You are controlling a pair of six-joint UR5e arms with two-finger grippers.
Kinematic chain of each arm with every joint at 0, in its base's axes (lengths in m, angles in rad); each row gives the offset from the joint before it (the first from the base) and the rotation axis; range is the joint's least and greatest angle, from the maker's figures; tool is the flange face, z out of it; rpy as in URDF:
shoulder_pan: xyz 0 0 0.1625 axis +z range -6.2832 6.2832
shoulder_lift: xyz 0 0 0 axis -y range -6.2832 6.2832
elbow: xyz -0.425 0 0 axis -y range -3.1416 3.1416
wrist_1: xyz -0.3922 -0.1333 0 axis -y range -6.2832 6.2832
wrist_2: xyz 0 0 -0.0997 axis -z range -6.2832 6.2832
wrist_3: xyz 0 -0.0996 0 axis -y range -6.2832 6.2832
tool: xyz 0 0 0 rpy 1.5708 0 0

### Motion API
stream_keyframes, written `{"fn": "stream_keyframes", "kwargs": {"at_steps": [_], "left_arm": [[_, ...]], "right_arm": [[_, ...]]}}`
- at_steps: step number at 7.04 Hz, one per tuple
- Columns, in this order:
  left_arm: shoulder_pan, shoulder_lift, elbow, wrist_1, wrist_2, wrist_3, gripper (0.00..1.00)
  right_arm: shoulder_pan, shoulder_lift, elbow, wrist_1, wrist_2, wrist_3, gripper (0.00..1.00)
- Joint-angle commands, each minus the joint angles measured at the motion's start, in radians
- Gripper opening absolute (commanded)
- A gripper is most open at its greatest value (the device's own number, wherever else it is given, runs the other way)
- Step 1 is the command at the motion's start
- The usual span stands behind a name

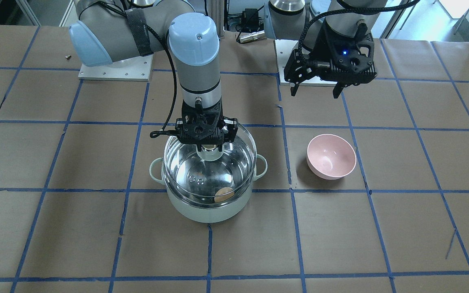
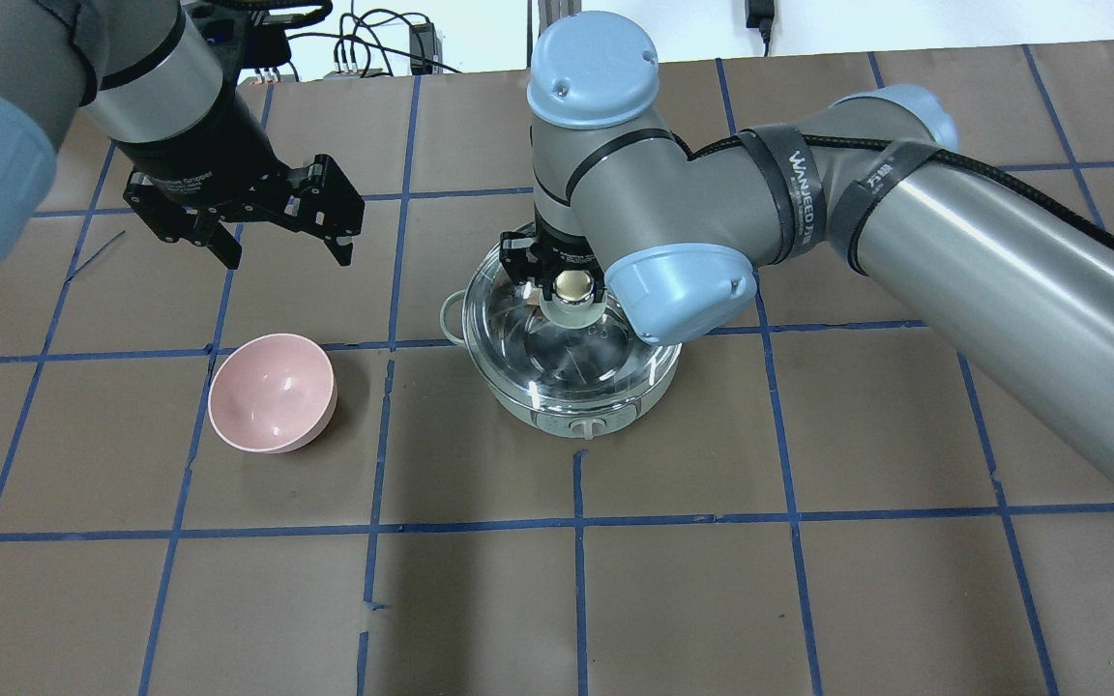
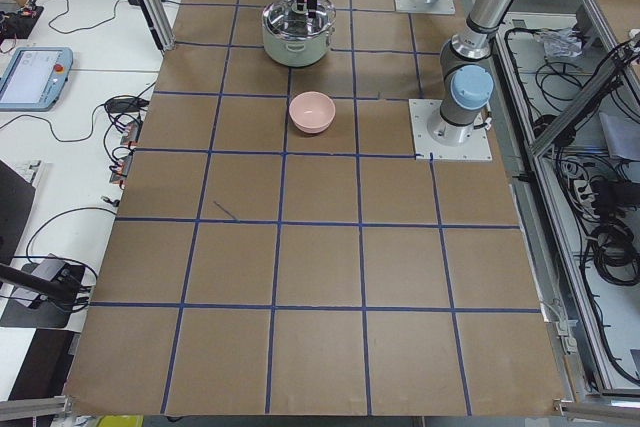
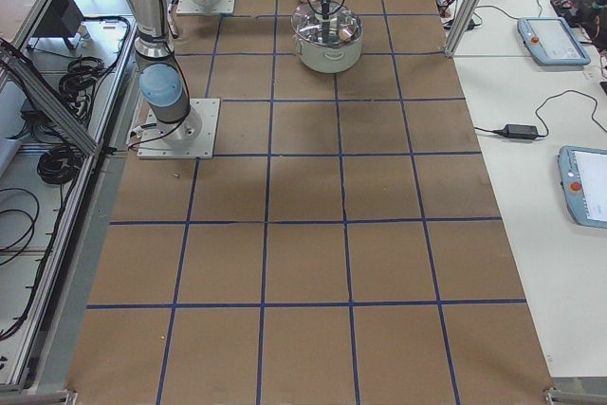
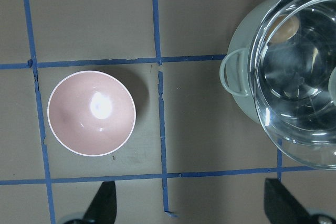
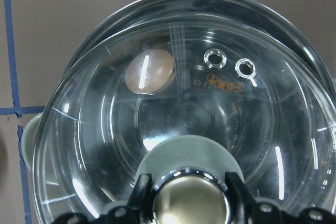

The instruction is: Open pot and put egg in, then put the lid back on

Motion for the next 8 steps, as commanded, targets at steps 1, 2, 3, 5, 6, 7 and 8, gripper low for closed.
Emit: {"fn": "stream_keyframes", "kwargs": {"at_steps": [1,2,3,5,6,7,8], "left_arm": [[0.000,0.000,-0.001,0.000,0.000,0.000,1.00],[0.002,0.000,0.009,-0.002,0.002,0.000,1.00],[0.002,0.000,0.009,-0.002,0.003,0.000,1.00],[0.011,0.002,0.002,0.001,-0.001,0.000,1.00],[0.011,0.003,0.004,0.001,0.002,0.002,1.00],[0.011,0.003,0.004,-0.002,0.002,0.008,1.00],[0.011,0.003,0.004,-0.002,0.002,0.008,1.00]], "right_arm": [[0.000,0.010,-0.001,-0.021,0.000,-0.007,0.33],[0.000,0.013,-0.001,-0.021,-0.002,-0.007,0.33],[-0.001,0.013,-0.001,-0.022,-0.009,-0.016,0.42],[-0.003,0.012,0.002,-0.076,-0.031,-0.050,1.00],[-0.004,0.010,-0.002,-0.076,-0.031,-0.050,1.00],[-0.021,-0.002,-0.007,-0.079,-0.031,-0.070,1.00],[-0.058,-0.051,-0.010,-0.072,-0.063,-0.154,1.00]]}}
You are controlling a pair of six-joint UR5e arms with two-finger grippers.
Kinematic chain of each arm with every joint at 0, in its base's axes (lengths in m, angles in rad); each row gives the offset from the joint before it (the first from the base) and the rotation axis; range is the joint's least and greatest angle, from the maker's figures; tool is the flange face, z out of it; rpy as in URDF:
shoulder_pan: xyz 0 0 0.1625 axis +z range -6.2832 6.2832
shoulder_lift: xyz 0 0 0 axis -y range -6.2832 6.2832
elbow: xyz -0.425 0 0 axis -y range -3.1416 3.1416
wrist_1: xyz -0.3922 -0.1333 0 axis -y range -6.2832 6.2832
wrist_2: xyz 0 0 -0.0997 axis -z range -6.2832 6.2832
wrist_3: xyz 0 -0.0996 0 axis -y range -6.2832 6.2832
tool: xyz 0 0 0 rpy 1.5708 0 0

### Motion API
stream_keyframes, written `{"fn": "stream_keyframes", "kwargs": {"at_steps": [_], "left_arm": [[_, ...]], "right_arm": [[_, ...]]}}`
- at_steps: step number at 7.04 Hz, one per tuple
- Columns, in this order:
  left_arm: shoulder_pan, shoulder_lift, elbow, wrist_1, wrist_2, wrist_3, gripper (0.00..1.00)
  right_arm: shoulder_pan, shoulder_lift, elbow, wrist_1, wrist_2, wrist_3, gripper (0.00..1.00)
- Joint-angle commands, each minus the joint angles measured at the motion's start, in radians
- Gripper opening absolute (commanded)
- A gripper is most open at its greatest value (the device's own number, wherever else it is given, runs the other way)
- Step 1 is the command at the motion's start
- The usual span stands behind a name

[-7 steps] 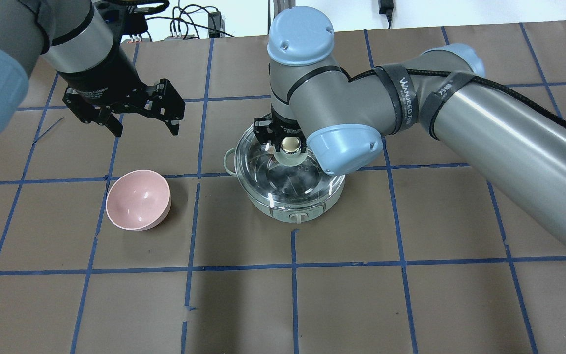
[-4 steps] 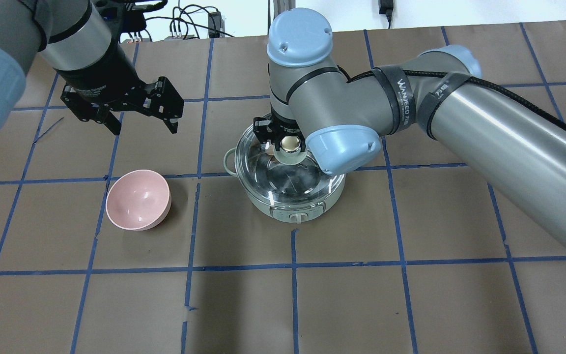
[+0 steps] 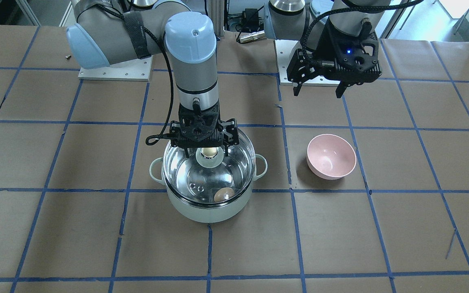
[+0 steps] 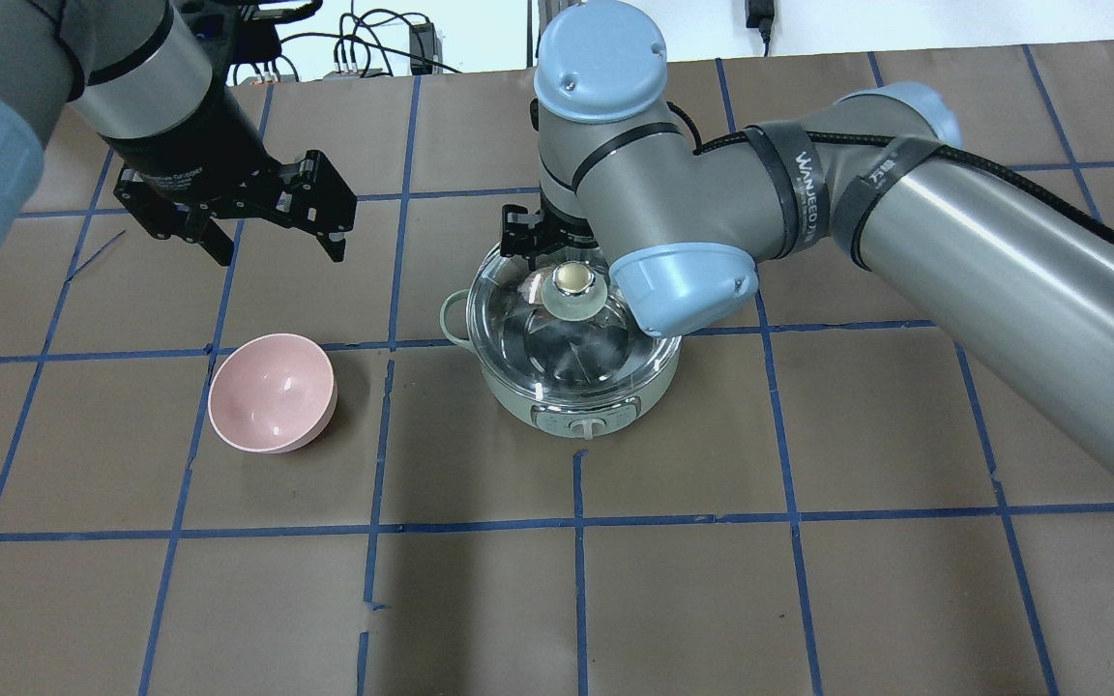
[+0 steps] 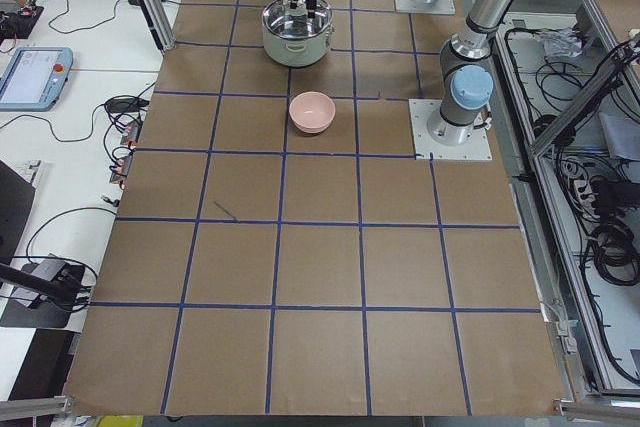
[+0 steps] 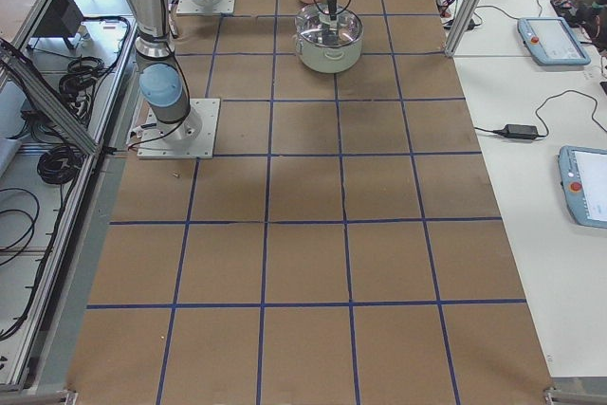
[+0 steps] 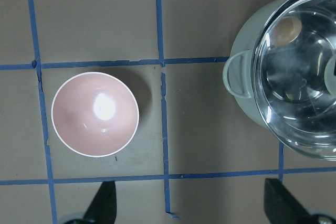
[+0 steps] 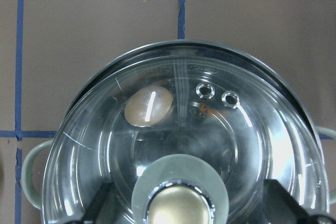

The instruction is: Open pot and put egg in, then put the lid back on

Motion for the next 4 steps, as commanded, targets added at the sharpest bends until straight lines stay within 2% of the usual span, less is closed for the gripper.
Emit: {"fn": "stream_keyframes", "kwargs": {"at_steps": [1,4], "left_arm": [[0.000,0.000,-0.001,-0.001,0.000,0.002,1.00],[0.000,0.000,-0.001,-0.002,0.000,0.002,1.00]], "right_arm": [[-0.107,-0.103,0.002,0.049,-0.023,-0.113,1.00],[-0.270,-0.244,-0.004,0.279,-0.026,-0.218,1.00]]}}
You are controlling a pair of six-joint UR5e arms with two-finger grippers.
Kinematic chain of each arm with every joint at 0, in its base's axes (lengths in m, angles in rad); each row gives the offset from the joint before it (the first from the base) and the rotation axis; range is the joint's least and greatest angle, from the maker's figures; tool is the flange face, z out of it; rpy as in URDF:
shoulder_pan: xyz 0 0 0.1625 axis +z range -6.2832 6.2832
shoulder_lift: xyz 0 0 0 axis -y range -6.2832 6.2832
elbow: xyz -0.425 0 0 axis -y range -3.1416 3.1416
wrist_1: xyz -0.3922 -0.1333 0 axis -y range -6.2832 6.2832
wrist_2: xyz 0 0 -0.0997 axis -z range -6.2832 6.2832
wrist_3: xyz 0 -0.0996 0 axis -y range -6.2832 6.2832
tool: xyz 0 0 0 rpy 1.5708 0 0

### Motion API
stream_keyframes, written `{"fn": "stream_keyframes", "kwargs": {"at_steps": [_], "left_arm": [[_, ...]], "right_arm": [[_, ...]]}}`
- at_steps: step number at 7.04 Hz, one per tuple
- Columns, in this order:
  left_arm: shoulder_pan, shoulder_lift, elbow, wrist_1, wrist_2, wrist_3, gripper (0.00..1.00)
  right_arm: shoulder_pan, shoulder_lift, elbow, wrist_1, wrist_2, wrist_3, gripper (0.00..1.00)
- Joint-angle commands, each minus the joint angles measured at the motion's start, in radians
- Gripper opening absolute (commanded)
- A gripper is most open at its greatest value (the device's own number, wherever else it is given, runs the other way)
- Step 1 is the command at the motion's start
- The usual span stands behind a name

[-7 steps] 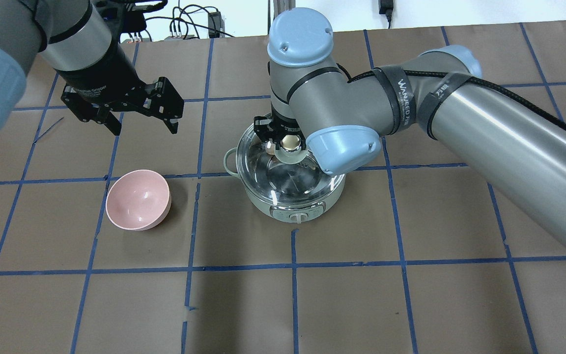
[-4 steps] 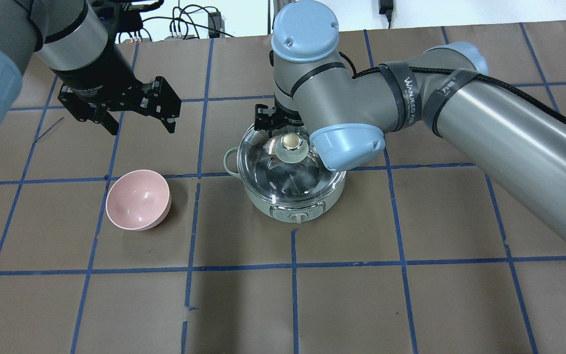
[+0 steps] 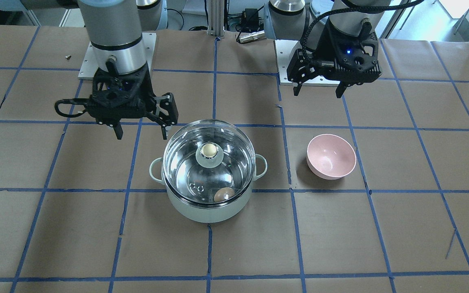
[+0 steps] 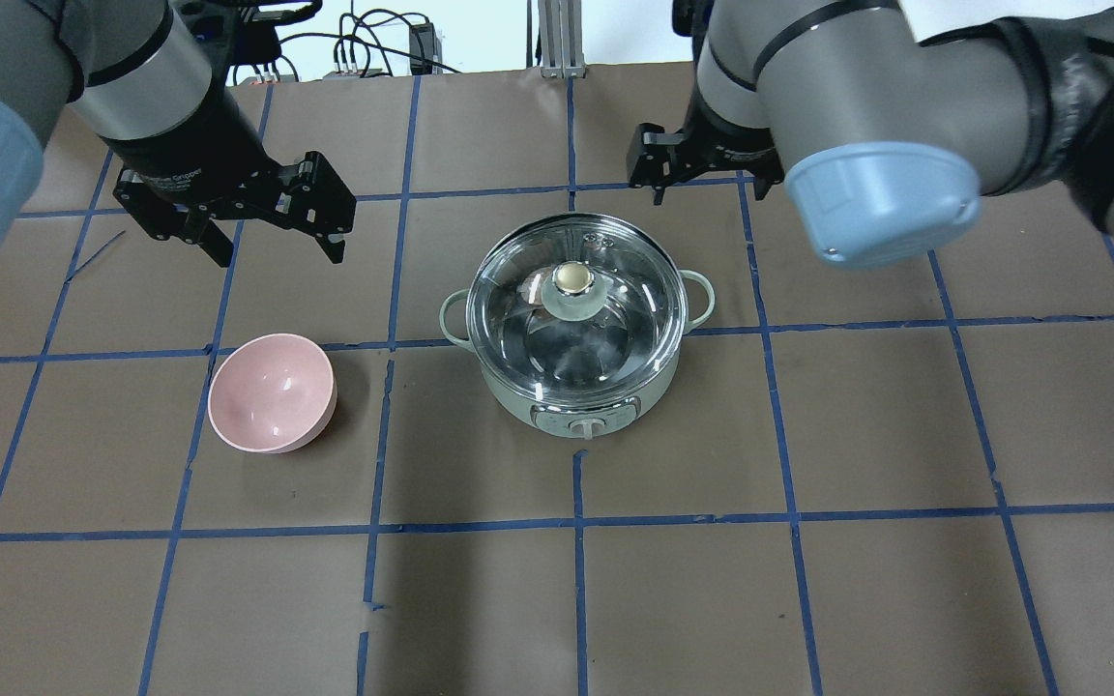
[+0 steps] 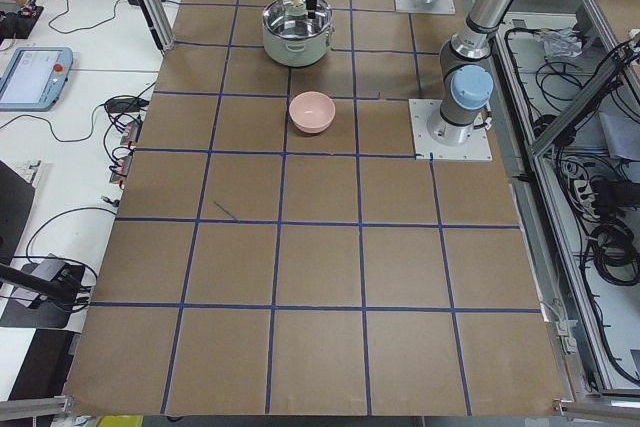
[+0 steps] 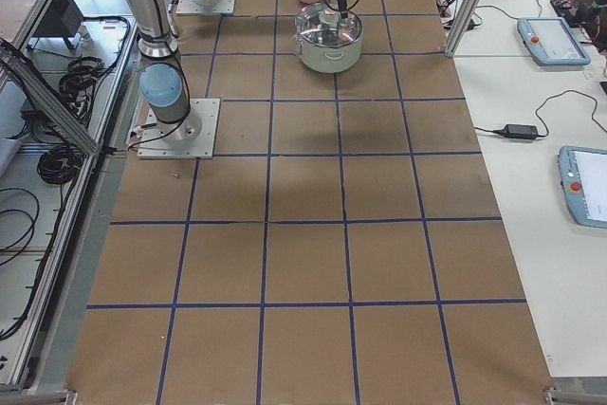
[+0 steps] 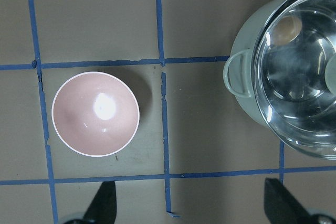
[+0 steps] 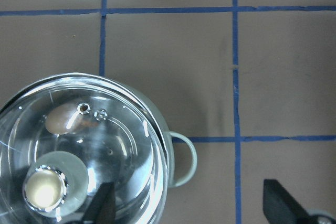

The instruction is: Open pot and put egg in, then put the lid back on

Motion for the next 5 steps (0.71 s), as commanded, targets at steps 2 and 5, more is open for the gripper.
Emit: {"fn": "stream_keyframes", "kwargs": {"at_steps": [2,5], "left_arm": [[0.000,0.000,-0.002,-0.001,0.002,0.015,1.00],[-0.003,0.002,-0.002,-0.001,0.009,0.014,1.00]], "right_arm": [[-0.129,-0.103,0.002,0.161,-0.004,-0.126,1.00],[-0.127,-0.103,0.010,0.181,0.004,-0.136,1.00]]}}
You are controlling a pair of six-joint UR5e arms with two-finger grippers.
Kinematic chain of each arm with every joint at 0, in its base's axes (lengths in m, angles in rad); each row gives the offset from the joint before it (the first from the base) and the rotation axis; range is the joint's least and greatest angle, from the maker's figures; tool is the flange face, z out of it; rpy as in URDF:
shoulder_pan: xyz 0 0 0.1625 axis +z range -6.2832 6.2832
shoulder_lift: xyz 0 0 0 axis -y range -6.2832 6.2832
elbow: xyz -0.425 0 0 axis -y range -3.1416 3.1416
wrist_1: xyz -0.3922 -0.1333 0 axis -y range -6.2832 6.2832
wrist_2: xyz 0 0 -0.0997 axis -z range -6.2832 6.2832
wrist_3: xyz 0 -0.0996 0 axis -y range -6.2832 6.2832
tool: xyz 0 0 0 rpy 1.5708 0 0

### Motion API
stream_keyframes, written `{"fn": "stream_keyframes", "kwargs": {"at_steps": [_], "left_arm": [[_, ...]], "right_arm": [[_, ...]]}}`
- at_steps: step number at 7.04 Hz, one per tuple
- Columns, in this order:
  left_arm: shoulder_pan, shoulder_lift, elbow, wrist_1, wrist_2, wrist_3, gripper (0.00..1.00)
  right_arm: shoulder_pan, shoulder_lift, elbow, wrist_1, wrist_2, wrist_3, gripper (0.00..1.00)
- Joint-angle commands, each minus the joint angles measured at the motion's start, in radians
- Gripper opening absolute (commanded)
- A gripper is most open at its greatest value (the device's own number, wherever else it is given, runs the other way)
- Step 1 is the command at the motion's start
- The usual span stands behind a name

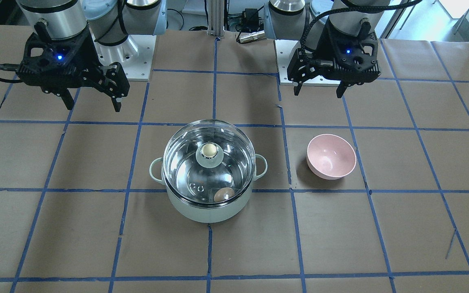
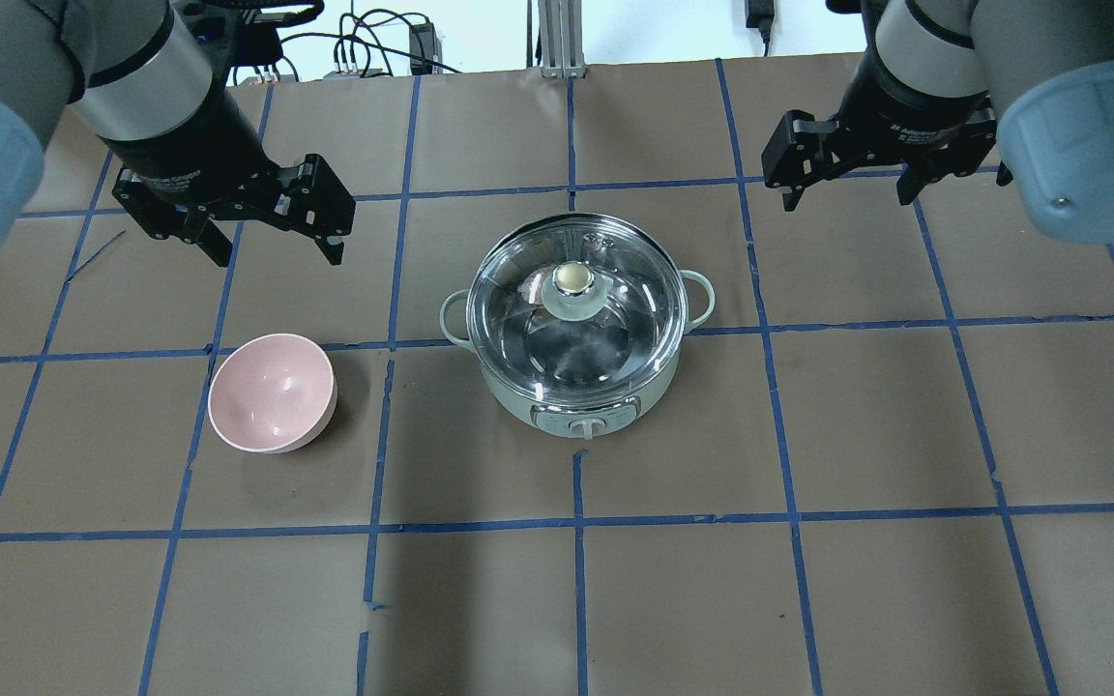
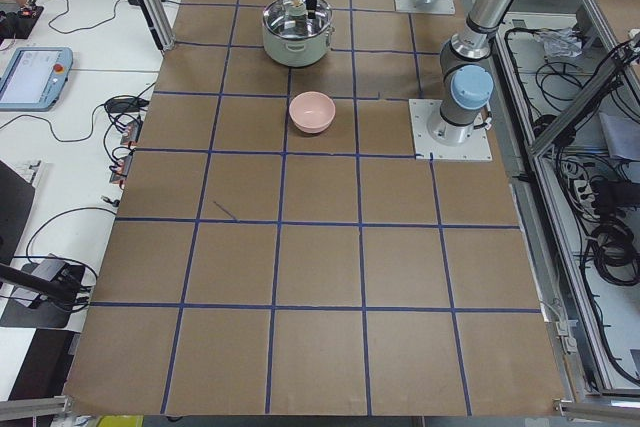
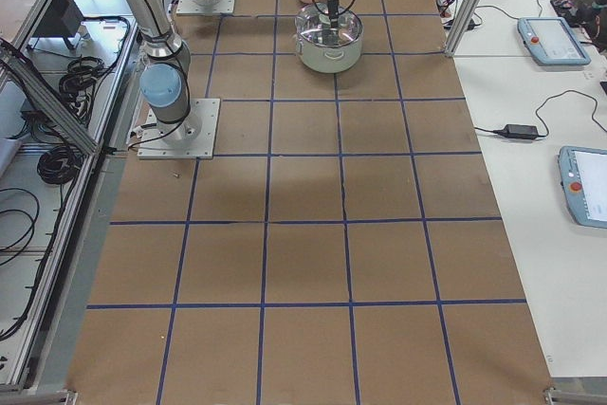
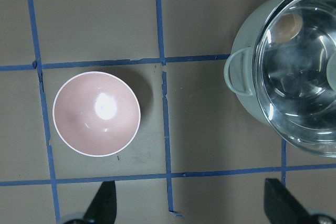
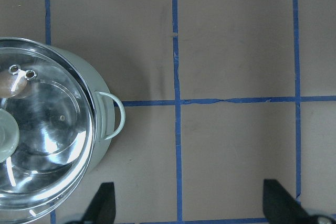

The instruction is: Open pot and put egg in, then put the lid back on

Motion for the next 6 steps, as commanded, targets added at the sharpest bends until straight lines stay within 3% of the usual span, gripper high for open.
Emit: {"fn": "stream_keyframes", "kwargs": {"at_steps": [1,6], "left_arm": [[0.001,0.001,-0.001,0.000,0.001,0.000,1.00],[0.002,0.001,-0.001,0.000,-0.002,0.002,1.00]], "right_arm": [[-0.003,0.002,0.005,0.007,0.003,-0.005,1.00],[-0.003,0.007,0.004,0.045,-0.003,-0.002,1.00]]}}
